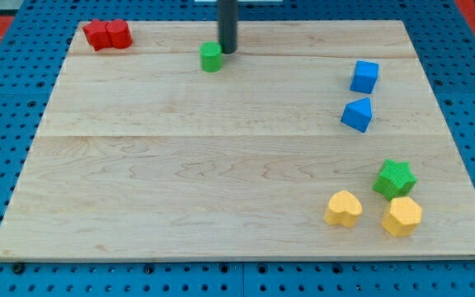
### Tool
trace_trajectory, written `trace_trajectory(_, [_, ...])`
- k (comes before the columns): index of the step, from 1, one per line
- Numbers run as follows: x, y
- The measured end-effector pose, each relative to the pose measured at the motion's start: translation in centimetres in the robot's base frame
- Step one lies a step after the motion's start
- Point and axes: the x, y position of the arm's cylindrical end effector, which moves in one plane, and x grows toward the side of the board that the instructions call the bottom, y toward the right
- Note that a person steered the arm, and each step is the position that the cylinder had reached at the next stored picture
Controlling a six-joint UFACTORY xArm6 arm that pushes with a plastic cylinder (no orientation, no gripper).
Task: Place the green circle to the center
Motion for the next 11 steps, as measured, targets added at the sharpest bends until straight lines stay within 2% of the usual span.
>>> trace_trajectory(1, [4.9, -0.7])
trace_trajectory(2, [-0.3, 1.2])
trace_trajectory(3, [-1.2, -4.6])
trace_trajectory(4, [3.5, -5.9])
trace_trajectory(5, [5.0, -2.6])
trace_trajectory(6, [2.5, -0.5])
trace_trajectory(8, [8.6, -1.9])
trace_trajectory(9, [7.6, -1.8])
trace_trajectory(10, [7.6, 1.2])
trace_trajectory(11, [9.2, 4.3])
